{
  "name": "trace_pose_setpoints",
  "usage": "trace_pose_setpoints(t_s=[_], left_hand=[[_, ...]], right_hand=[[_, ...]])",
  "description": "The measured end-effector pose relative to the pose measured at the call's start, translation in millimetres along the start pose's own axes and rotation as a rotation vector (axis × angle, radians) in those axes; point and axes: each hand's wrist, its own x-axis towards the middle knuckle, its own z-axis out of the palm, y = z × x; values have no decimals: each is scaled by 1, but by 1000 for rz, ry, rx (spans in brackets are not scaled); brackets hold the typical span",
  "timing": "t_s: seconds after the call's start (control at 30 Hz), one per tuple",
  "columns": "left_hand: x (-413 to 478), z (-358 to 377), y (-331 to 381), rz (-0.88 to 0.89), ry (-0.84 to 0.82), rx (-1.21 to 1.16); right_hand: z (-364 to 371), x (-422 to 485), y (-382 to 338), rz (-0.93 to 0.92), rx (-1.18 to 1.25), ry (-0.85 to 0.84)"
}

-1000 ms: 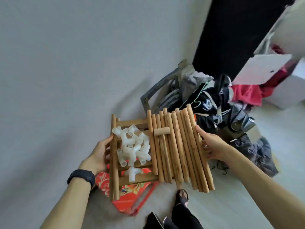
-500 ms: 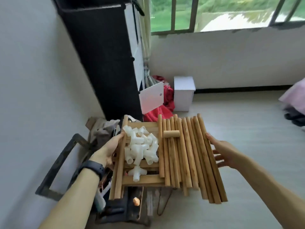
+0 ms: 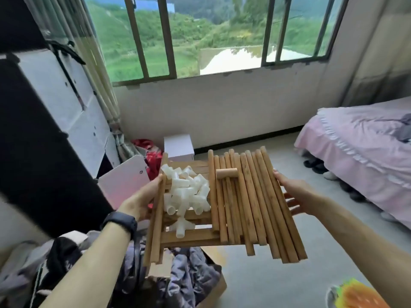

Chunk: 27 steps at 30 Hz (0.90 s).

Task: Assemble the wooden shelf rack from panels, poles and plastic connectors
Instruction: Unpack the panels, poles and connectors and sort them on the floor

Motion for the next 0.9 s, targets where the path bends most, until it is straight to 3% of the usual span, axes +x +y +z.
trace_pose_setpoints(t_s=[0.6,0.9], left_hand=[[317,300,253,1,-268,200],[426,463,300,1,-250,168]], right_hand=[[-267,253,-48,122,259,312],[-416,401,-32,175,315,302]])
